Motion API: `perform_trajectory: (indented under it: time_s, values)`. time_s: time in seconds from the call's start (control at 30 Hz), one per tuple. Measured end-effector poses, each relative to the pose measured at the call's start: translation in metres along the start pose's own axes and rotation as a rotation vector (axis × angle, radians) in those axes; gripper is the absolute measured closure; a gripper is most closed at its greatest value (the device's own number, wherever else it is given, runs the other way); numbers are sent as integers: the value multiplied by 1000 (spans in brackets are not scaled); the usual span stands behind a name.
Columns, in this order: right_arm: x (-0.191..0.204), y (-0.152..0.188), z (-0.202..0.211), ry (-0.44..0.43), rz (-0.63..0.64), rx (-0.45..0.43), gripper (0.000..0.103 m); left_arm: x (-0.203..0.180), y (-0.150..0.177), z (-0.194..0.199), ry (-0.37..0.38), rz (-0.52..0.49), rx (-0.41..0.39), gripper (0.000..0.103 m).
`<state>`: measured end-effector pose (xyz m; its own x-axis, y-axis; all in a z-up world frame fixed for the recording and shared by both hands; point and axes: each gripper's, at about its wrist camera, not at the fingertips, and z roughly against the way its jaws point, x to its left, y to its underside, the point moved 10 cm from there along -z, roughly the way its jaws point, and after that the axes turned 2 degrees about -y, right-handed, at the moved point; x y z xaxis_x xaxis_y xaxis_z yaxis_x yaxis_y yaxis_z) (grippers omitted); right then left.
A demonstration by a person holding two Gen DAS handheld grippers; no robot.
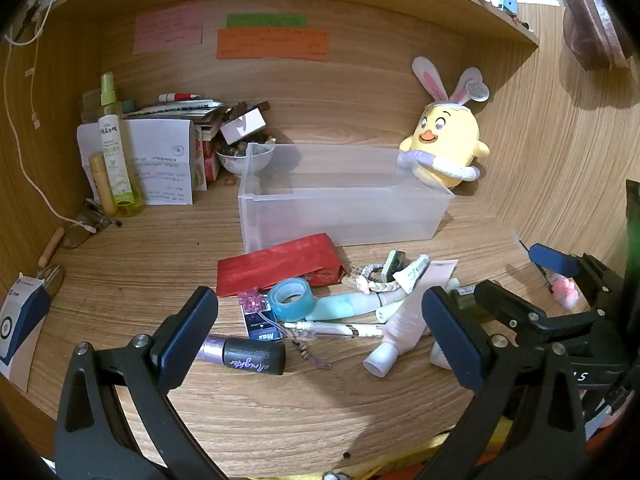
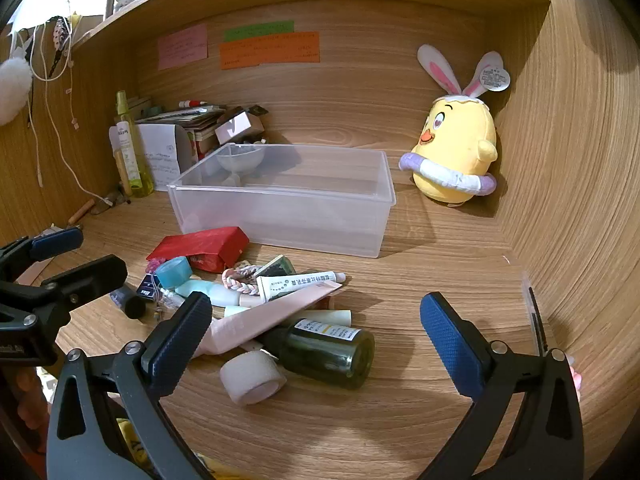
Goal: Organize objects
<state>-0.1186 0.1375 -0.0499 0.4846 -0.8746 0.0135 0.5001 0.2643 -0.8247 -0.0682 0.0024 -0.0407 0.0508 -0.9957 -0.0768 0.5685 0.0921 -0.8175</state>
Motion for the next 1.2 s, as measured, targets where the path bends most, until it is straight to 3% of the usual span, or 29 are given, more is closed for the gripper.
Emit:
perform_trajectory:
  time_s: [0.77,1.2]
  values:
    - [-1,1,-1,-6,-4,4,0,-1,2,0,-12,9,4,0]
    - [-1,8,-6,-4,-7,21,0,14,16,-9,-8,37,44,0]
